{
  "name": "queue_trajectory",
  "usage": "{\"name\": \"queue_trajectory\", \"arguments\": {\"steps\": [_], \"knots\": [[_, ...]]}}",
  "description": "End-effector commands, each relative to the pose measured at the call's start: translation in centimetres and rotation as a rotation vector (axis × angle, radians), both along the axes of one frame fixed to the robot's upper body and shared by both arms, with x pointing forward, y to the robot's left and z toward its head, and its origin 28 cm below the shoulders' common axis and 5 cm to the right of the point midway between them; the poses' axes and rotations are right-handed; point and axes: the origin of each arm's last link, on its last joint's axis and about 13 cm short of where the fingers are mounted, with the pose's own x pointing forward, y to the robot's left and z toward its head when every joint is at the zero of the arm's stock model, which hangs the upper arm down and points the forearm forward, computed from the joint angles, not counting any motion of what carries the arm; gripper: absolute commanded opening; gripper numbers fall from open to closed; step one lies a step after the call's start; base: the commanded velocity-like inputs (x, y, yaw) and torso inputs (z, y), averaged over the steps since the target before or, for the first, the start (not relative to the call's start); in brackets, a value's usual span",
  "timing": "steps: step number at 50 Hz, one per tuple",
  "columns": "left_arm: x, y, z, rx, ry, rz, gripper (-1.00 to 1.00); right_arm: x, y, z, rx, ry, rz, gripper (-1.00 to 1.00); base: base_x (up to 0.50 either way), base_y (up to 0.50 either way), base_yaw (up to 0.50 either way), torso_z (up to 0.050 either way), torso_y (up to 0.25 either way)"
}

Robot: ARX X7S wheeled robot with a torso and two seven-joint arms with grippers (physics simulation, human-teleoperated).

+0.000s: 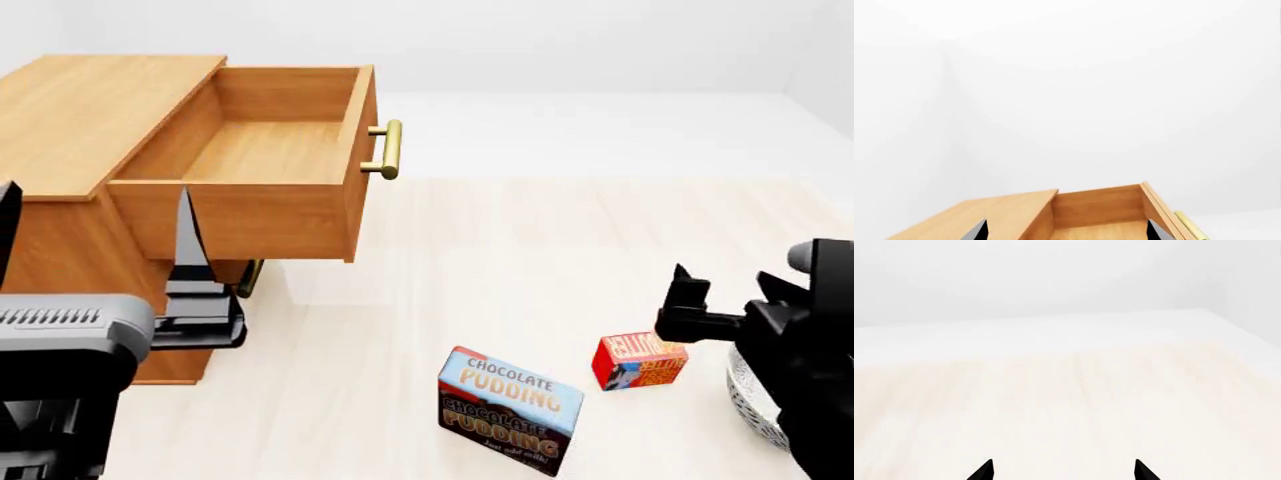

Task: Put the butter at the back in the top drawer of the cabinet and close it.

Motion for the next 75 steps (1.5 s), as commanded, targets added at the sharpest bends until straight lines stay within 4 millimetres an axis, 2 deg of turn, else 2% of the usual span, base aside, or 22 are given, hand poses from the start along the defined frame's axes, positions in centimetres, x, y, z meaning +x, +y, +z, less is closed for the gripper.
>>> {"name": "queue_trajectory", "arguments": {"steps": [1,3,6,11,18,24,34,43,48,53,58,63,65,68,75], "knots": [[-0.1,0.1,-0.2,-0.008,0.008,-0.007,1.0,1.0,-0.6,1.1,0.215,0.034,-0.068,1.0,0.0,0.0,0.0,0.0,0.0],[-0.2,0.1,-0.2,-0.01,0.01,-0.007,1.0,1.2,-0.5,1.0,0.221,0.029,-0.068,1.0,0.0,0.0,0.0,0.0,0.0],[-0.2,0.1,-0.3,-0.012,0.014,-0.009,1.0,1.4,-0.2,0.7,0.137,0.036,-0.046,1.0,0.0,0.0,0.0,0.0,0.0],[-0.4,0.0,-0.3,-0.011,0.013,-0.011,1.0,2.0,-0.5,0.4,0.276,0.127,-0.093,1.0,0.0,0.0,0.0,0.0,0.0],[-0.4,0.0,-0.4,-0.016,0.017,-0.013,1.0,2.5,-0.4,0.0,0.264,0.163,-0.095,1.0,0.0,0.0,0.0,0.0,0.0],[-0.5,-0.1,-0.3,-0.019,0.017,-0.018,1.0,2.8,-0.2,0.0,0.174,0.173,-0.068,1.0,0.0,0.0,0.0,0.0,0.0],[-0.6,-0.1,-0.3,-0.021,0.021,-0.022,1.0,3.3,-0.5,0.4,0.207,0.198,-0.077,1.0,0.0,0.0,0.0,0.0,0.0],[-0.6,-0.2,-0.3,-0.028,0.024,-0.027,1.0,3.5,1.1,0.5,0.416,0.221,-0.175,1.0,0.0,0.0,0.0,0.0,0.0],[-0.8,-0.2,-0.4,-0.03,0.024,-0.03,1.0,4.3,2.3,0.5,0.453,0.26,-0.333,1.0,0.0,0.0,0.0,0.0,0.0],[-0.9,-0.2,-0.6,-0.031,0.026,-0.033,1.0,4.8,3.2,0.6,0.498,0.252,-0.412,1.0,0.0,0.0,0.0,0.0,0.0],[-1.1,-0.3,-0.6,-0.034,0.025,-0.041,1.0,5.1,4.1,0.8,0.462,0.246,-0.473,1.0,0.0,0.0,0.0,0.0,0.0],[-1.3,-0.3,-0.8,-0.038,0.027,-0.046,1.0,5.1,4.9,1.5,0.422,0.288,-0.459,1.0,0.0,0.0,0.0,0.0,0.0],[-1.3,-0.3,-0.9,-0.041,0.028,-0.047,1.0,5.0,5.0,1.6,0.414,0.303,-0.533,1.0,0.0,0.0,0.0,0.0,0.0],[-1.4,-0.2,-0.9,-0.044,0.029,-0.048,1.0,4.8,5.1,1.6,0.455,0.278,-0.531,1.0,0.0,0.0,0.0,0.0,0.0],[-1.3,-0.3,-1.0,-0.048,0.031,-0.052,1.0,5.3,5.6,1.3,0.36,0.238,-0.609,1.0,0.0,0.0,0.0,0.0,0.0]]}}
